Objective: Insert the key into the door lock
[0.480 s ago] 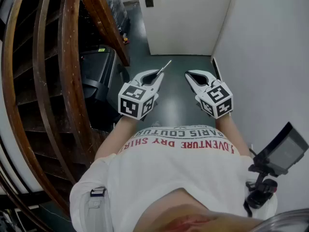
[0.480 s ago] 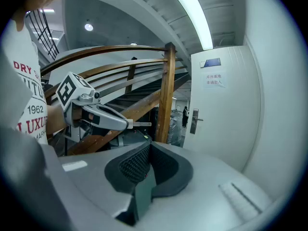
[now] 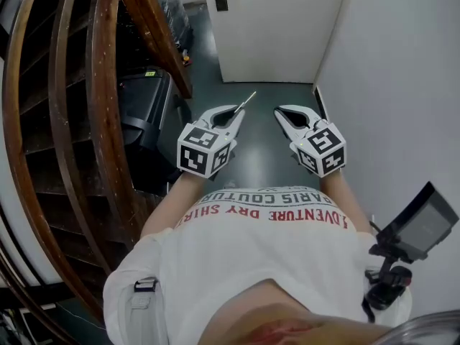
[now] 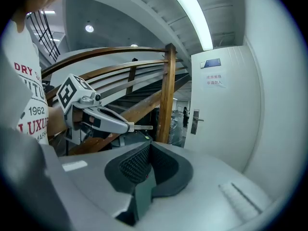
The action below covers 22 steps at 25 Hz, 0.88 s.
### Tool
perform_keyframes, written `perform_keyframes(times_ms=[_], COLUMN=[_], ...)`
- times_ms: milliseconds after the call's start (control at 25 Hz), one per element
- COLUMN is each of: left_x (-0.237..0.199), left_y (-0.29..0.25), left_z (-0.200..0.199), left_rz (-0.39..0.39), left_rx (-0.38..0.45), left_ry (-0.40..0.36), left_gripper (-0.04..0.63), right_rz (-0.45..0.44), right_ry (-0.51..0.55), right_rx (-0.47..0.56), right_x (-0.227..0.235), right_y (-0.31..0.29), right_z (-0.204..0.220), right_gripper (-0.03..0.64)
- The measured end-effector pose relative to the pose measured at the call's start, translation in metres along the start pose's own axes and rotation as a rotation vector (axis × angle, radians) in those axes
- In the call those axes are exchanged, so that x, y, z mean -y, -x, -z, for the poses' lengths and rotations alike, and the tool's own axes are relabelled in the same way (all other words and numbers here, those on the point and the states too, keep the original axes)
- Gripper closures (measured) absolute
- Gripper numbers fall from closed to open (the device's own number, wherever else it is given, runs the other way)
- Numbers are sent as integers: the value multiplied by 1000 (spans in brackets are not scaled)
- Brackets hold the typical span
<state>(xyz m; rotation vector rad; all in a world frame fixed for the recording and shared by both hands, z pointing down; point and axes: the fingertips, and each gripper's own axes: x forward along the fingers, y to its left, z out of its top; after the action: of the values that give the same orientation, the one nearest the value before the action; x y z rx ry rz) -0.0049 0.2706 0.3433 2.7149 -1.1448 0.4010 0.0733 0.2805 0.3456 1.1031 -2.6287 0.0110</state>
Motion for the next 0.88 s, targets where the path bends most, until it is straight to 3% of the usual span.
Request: perform_keyframes(times_ms=[280, 480, 680, 880], left_x=[4, -17, -55, -128], left_y=[0, -18, -79, -160], left_z=[5, 11, 21, 23], left_rz=[-5, -15, -25, 6], left_rx=[-19, -29, -43, -59], left_ry=[0, 12, 29, 43], left_gripper=[574, 574, 572, 574], right_rz=[-7, -19, -17, 1], right_ry=[-37, -46, -67, -87], right_rx=[40, 33, 24, 9], right_x=[5, 17, 70, 142], right_y=[2, -18, -56, -133], right_z=[1, 12, 40, 55], right_gripper=[615, 615, 615, 615])
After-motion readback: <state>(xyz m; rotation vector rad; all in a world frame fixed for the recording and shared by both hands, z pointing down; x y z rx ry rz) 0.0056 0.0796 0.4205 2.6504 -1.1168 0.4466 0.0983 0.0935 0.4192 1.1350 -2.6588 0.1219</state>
